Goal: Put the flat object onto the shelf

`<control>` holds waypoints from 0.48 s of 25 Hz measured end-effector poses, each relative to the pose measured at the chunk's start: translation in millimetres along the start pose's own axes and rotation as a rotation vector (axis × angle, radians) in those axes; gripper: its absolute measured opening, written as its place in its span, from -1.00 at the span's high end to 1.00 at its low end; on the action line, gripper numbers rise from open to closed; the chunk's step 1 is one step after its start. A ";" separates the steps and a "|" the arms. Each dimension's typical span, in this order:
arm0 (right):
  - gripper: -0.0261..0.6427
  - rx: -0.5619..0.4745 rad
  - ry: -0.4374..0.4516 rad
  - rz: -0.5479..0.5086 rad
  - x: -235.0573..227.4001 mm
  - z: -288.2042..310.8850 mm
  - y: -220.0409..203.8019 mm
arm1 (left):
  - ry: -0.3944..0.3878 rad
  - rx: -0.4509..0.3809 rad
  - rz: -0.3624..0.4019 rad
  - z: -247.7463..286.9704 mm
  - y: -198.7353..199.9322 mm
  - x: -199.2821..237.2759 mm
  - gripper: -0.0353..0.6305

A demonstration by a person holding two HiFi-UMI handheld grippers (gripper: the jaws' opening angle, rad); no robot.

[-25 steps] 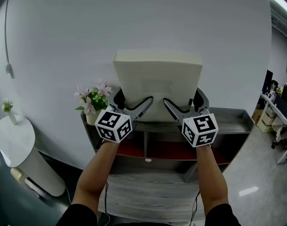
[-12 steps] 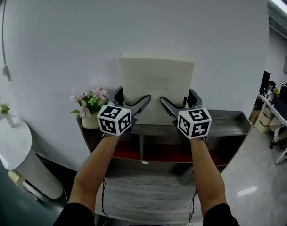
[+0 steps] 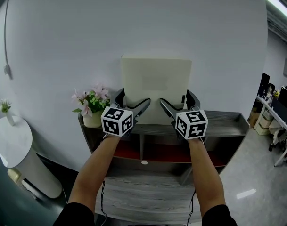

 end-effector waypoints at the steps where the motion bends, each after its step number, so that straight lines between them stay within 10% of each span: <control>1: -0.49 0.000 -0.001 0.000 -0.3 -1.1 0.1 | 0.004 -0.001 0.003 -0.6 0.3 -0.6 -0.55; 12: -0.49 0.001 -0.049 0.034 -5.1 -10.7 -3.2 | 0.087 -0.033 -0.007 -15.9 -0.2 -4.7 -0.55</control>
Point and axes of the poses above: the fingertips, and each gripper's own axes: z forward along the fingers, x to its left, y out of its top, the point moved 4 cm from there along -z, backward along the fingers, and after that the axes turned 10 degrees about x, right-handed, at the moved point
